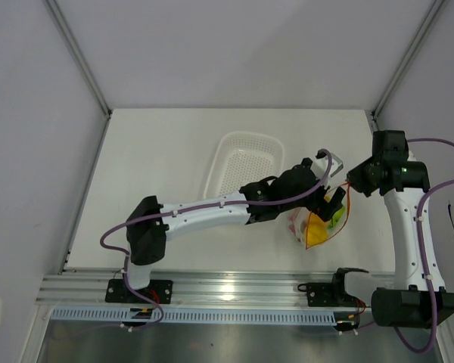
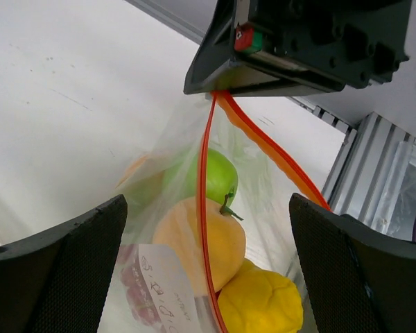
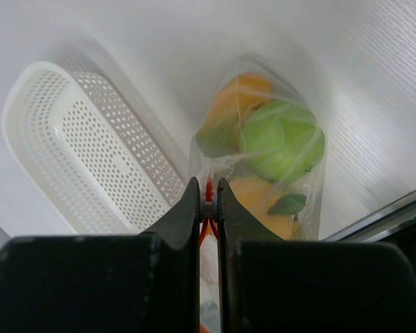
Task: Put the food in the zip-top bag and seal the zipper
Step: Zip the zipper food storage bag at the center of the board.
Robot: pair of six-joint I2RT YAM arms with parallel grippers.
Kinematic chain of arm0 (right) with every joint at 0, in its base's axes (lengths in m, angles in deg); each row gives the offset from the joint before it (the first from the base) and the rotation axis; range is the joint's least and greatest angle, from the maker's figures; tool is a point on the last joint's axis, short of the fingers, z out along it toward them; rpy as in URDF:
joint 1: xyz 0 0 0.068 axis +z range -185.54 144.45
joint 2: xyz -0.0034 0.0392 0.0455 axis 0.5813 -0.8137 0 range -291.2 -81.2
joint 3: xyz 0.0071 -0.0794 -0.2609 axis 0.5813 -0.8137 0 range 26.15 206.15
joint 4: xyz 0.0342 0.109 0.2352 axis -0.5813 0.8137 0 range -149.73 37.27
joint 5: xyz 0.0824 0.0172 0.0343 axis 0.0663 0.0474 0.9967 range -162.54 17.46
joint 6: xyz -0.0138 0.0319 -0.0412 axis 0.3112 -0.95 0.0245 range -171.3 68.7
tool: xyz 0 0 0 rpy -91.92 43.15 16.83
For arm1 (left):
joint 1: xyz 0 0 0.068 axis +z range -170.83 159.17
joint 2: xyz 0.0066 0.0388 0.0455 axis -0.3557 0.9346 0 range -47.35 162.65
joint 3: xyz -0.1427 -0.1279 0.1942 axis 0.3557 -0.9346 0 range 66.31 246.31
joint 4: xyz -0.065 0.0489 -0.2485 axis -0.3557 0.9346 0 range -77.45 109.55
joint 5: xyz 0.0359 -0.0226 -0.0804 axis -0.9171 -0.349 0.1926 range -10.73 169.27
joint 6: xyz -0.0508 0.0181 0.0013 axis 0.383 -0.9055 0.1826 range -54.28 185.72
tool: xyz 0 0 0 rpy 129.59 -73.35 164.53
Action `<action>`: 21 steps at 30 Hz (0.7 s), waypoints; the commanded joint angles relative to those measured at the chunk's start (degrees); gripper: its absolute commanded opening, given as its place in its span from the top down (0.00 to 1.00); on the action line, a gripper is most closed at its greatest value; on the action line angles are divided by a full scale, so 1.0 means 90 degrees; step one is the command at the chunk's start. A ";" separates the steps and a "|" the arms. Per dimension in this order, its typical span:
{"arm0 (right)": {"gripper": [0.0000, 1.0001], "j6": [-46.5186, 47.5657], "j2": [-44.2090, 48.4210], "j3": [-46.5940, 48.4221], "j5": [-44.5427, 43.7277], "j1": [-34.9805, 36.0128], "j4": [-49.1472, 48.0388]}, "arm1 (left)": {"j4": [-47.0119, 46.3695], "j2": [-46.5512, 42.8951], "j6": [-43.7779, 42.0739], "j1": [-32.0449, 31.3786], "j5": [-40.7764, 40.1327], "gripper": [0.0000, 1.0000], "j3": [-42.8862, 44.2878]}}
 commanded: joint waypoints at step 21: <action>1.00 -0.0288 0.0044 0.0464 -0.0537 0.0032 0.0199 | 0.0949 0.0366 0.0559 -0.0015 0.1173 0.00 0.1342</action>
